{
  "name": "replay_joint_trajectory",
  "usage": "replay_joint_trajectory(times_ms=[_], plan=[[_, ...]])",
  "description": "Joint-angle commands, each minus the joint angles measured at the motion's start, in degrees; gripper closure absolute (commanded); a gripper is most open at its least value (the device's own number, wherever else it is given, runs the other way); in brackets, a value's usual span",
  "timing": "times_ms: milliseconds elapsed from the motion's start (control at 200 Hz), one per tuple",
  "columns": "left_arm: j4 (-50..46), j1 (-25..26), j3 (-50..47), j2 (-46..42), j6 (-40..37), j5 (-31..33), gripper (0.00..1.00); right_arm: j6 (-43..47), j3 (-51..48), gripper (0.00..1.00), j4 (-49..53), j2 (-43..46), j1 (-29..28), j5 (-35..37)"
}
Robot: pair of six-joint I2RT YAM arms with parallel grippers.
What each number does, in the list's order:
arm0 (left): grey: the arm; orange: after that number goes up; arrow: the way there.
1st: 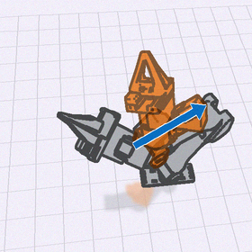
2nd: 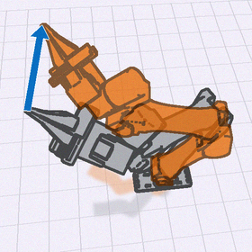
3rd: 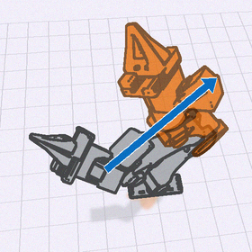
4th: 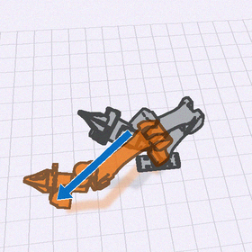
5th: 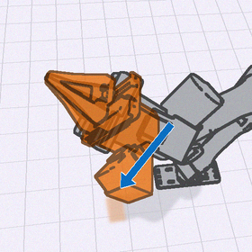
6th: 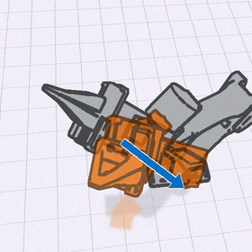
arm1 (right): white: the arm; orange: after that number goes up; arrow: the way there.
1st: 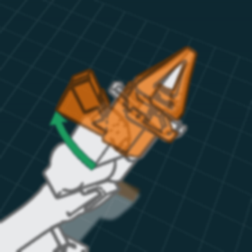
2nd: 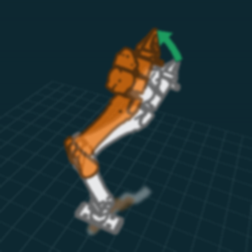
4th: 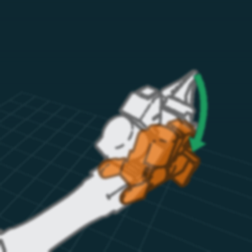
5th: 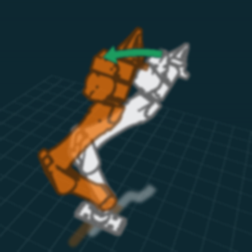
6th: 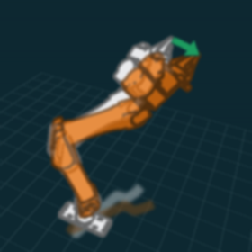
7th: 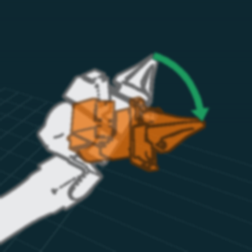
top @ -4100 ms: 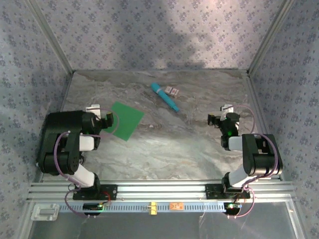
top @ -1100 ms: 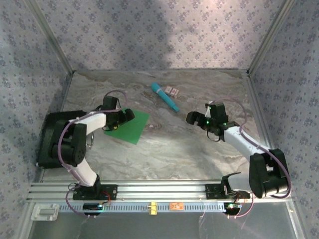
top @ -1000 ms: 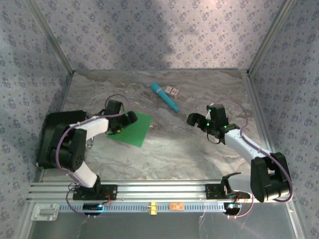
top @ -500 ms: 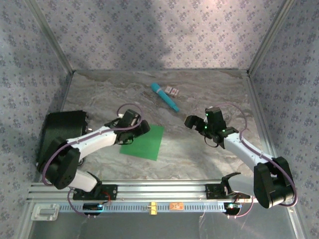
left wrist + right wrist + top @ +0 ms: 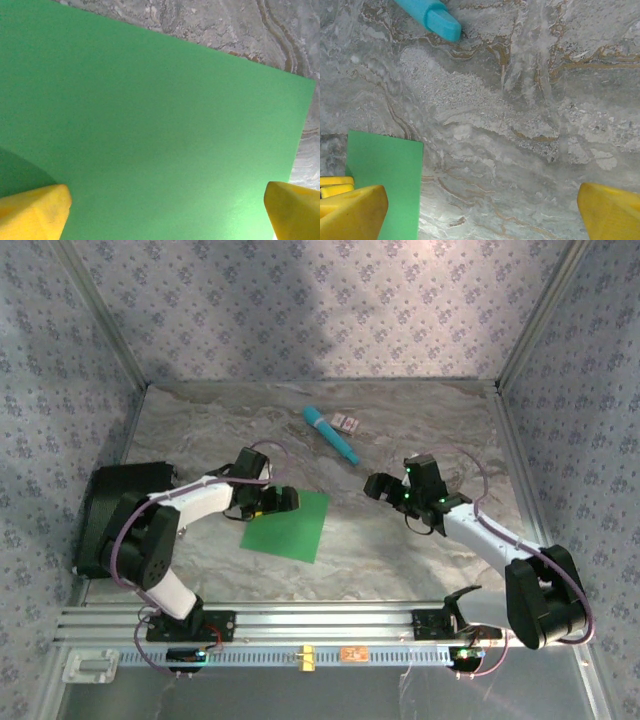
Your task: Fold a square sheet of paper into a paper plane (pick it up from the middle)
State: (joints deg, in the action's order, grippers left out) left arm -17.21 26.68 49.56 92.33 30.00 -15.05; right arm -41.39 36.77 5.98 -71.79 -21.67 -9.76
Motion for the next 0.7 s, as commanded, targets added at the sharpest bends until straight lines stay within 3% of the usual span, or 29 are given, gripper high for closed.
replay_joint_trajectory(times_ms=[0, 150, 370, 480, 695], plan=[[-1.94, 0.42, 1.11, 2.17, 0.25, -1.14, 0.0, -0.66, 2.48, 0.01, 4.07, 0.71, -0.93, 4.57], [-1.48, 2.64, 0.21, 3.18, 5.28, 1.68, 0.0, -1.34, 2.27, 0.01, 5.42, 3.78, -0.24, 7.01], [1.96, 7.88, -0.92, 3.15, 18.51, 6.54, 0.01, -2.04, 1.45, 0.01, 3.74, 3.5, 3.63, -1.56], [0.91, 11.19, 0.89, 2.26, 22.03, 11.06, 0.0, -0.31, 2.68, 0.01, 5.07, 3.08, 2.7, -1.2], [-3.74, 13.53, 4.68, -0.65, 18.81, 17.45, 0.0, 0.34, 1.28, 0.01, 3.34, 5.51, 0.12, 5.12]])
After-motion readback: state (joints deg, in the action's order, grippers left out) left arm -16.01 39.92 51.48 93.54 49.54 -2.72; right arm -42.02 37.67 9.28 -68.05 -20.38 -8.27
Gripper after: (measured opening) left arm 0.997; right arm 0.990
